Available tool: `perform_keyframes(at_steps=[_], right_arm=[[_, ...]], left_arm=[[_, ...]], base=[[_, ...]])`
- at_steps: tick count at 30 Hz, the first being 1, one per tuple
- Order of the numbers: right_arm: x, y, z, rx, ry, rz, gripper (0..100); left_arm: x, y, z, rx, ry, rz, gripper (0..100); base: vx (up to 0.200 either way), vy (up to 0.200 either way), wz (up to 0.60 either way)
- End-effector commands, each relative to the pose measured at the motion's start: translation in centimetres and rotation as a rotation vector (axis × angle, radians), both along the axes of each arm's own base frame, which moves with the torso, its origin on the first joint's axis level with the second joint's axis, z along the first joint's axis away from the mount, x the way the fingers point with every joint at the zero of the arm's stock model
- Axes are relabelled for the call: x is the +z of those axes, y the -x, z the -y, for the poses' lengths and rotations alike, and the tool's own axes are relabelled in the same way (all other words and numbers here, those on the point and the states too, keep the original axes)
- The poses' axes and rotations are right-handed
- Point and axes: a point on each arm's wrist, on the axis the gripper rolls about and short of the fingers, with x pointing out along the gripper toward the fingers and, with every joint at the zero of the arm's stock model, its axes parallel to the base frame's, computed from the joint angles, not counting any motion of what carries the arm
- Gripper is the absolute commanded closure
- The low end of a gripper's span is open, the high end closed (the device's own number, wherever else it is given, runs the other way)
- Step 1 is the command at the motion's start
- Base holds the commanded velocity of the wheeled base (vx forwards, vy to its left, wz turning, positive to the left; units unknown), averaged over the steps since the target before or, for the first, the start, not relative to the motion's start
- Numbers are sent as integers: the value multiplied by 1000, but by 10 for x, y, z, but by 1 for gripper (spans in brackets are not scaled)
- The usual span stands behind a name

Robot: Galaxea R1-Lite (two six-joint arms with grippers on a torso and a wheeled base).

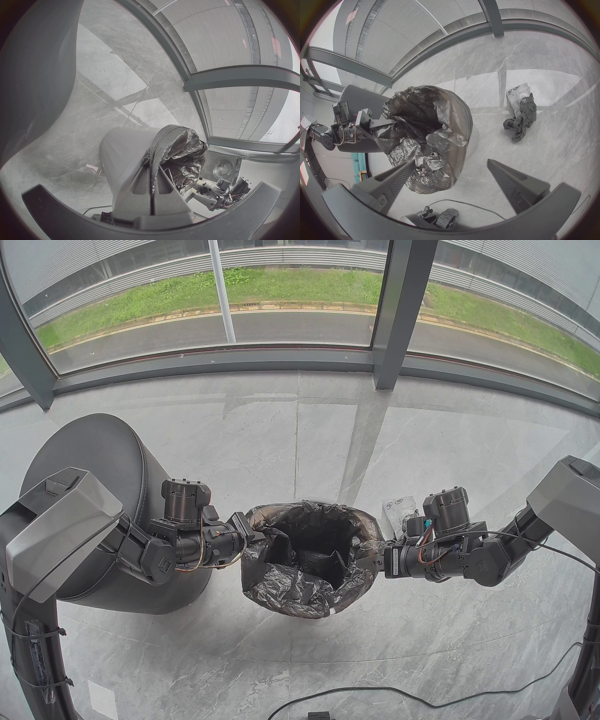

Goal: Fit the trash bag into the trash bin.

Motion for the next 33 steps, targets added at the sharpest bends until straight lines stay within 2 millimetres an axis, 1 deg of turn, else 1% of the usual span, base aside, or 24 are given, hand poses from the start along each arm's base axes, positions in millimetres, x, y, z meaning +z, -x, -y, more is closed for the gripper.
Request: perform_keyframes(at_steps=[1, 2, 3, 4, 7, 8, 11, 16, 18, 20, 23, 24, 25, 26, 31, 33], right_arm=[[11, 0, 1, -1, -15, 39, 0], [16, 1, 2, -4, -19, 52, 0], [16, 1, 2, -4, -19, 52, 0], [27, 3, 2, -7, -27, 81, 0], [38, 3, 3, -10, -35, 116, 0], [46, -2, 1, -21, -29, 152, 0], [51, -9, -1, -49, -13, 191, 0], [57, -29, -11, -73, -17, 253, 0], [55, -37, -17, -66, -20, 264, 0], [53, -43, -28, -41, -9, 278, 0], [50, -47, -41, -2, 13, 291, 0], [50, -47, -42, 1, 14, 291, 0], [49, -47, -50, 25, 28, 288, 0], [47, -48, -55, 34, 38, 282, 0], [34, -55, -69, 24, 73, 275, 0], [32, -59, -71, 18, 85, 287, 0]], left_arm=[[5, 3, 2, -5, 3, 9, 100], [6, 3, 2, -5, 4, 11, 100], [6, 3, 2, -5, 4, 11, 100], [7, 3, 2, -5, 5, 14, 100], [10, 4, 2, -5, 6, 18, 100], [13, 5, 1, -5, 8, 24, 100], [15, 6, 2, -7, 8, 28, 100], [17, 6, 1, -5, 10, 35, 100], [17, 6, 0, -4, 10, 35, 100], [18, 6, 1, -5, 11, 36, 100], [19, 6, 1, -7, 11, 38, 100], [19, 6, 1, -7, 11, 38, 100], [19, 6, 1, -5, 12, 39, 100], [19, 6, 1, -5, 11, 38, 100], [19, 6, 1, -5, 11, 38, 100], [17, 6, 1, -5, 10, 33, 100]], base=[[0, 0, 0], [0, 0, 0], [0, 0, 0], [0, 0, 0], [0, 0, 0], [0, 0, 0], [0, 0, 0], [0, 0, 0], [0, 0, 0], [0, 0, 0], [0, 0, 0], [0, 0, 0], [0, 0, 0], [0, 0, 0], [0, 0, 0], [0, 0, 0]])
